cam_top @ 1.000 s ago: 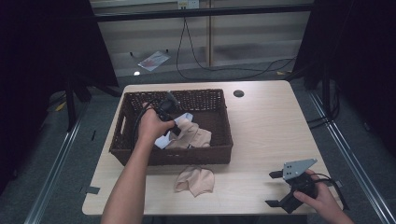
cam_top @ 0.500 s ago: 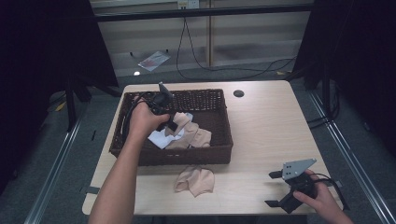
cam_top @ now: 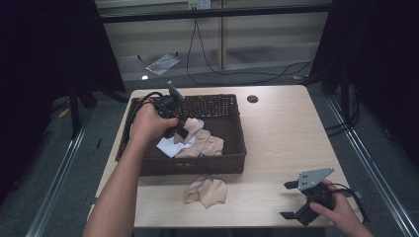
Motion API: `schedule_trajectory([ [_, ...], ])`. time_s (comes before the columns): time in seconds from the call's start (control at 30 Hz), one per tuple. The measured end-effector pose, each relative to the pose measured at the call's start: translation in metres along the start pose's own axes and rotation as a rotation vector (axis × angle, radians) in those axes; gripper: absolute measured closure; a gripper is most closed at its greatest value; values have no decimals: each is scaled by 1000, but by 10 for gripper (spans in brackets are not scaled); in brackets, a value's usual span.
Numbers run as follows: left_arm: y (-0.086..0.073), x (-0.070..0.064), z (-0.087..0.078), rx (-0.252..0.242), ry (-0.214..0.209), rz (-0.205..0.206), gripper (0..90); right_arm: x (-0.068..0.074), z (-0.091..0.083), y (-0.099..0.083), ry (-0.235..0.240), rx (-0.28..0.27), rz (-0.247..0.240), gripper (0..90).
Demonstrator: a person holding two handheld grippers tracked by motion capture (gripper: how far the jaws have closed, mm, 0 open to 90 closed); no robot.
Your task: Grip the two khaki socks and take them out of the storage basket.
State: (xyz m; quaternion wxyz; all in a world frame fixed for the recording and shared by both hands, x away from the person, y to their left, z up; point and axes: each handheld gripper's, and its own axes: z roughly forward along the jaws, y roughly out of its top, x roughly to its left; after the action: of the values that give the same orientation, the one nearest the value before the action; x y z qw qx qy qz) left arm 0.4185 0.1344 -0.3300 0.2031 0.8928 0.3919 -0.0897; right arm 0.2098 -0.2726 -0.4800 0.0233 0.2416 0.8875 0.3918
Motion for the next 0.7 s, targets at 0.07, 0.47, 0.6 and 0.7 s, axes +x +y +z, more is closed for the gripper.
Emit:
schedule_trajectory([
  [0.07, 0, -3, -1, 12, -10, 6, 819, 0, 0, 0, -1, 0, -3, 27],
  [0.47, -4, -21, -12, 19, -34, 81, 814, 0, 0, 0, 0, 2, 2, 27],
  [0.6, -7, -27, -15, 23, -43, 90, 814, 0, -1, 0, -4, 1, 3, 27],
  [0.7, -8, -31, -18, 16, -54, 102, 814, 0, 0, 0, -7, 3, 5, 27],
])
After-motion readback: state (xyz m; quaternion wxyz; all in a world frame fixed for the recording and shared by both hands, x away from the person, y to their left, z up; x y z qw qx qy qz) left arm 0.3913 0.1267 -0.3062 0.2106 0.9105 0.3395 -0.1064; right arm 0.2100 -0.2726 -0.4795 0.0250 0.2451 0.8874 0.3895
